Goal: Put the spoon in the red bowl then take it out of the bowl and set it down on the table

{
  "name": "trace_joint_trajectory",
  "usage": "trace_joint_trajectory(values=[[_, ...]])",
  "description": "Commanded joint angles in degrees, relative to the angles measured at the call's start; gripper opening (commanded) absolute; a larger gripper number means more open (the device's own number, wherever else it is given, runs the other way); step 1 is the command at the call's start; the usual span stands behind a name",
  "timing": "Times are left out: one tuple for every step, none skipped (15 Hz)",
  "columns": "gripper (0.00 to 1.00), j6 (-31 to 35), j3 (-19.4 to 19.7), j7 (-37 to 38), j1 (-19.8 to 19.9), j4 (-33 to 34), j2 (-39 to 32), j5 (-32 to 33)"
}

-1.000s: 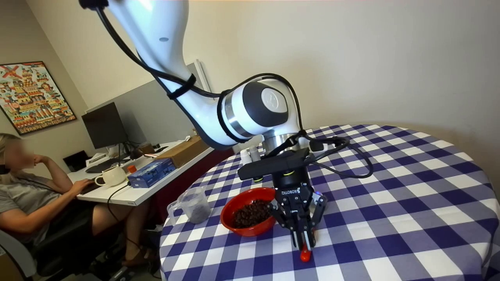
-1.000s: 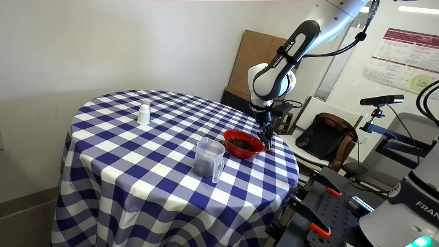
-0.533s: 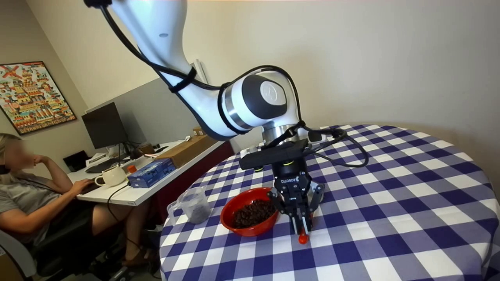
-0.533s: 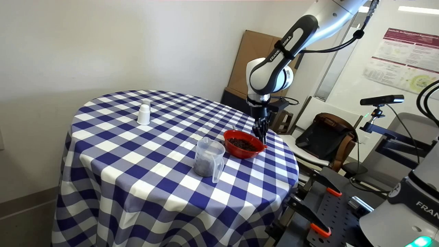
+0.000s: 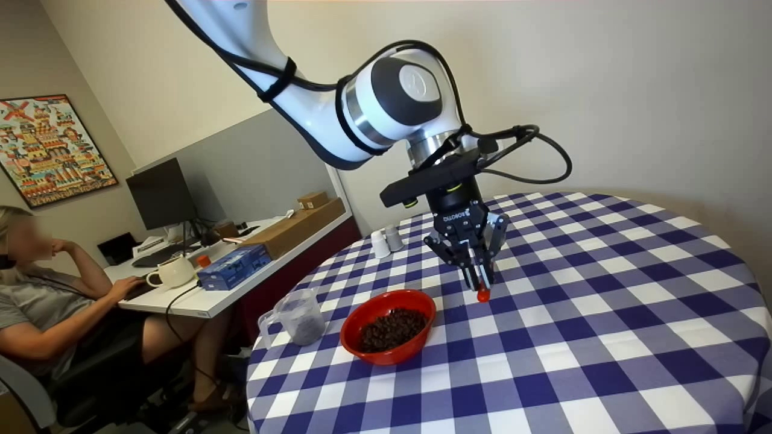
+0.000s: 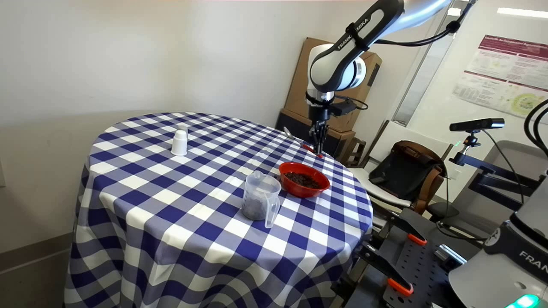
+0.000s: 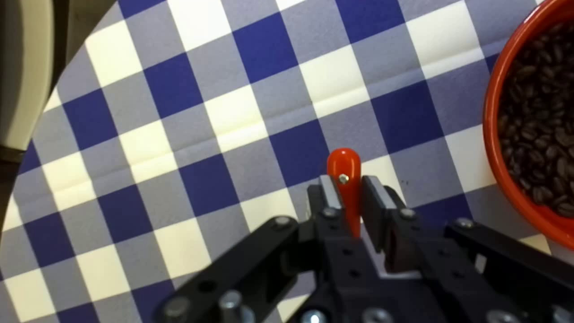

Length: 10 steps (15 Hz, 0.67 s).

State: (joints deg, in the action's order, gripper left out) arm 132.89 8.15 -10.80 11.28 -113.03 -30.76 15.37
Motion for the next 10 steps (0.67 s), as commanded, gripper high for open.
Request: trace_joint_trajectory(values=[[0.05,-1.0,-1.0,-5.5,0.6,2.0,2.6,-0.5],[0.05,-1.2,-1.2,-7.6,0.5,2.6,3.4,0.1],[0.05,-1.3,-1.4,-9.6,0.3,3.1,4.0,0.8],[0.05,-1.4,-1.9,-12.0,0.3,3.6,4.7,0.9],[0.05,-1.6,-2.3,-13.9,0.2,4.2,5.2,1.1],[0.05,-1.9,-2.7,-15.8,0.2,4.7,5.8,0.9],[0.05,-2.6,-3.5,-17.9,0.2,5.2,6.4,0.3],[0.05,-3.5,-4.2,-20.0,0.2,5.7,7.0,-0.2],[0.05,-4.5,-4.9,-21.9,0.2,6.0,7.7,-0.5],[0.05,-5.7,-5.5,-23.9,0.0,6.3,8.4,-0.6]])
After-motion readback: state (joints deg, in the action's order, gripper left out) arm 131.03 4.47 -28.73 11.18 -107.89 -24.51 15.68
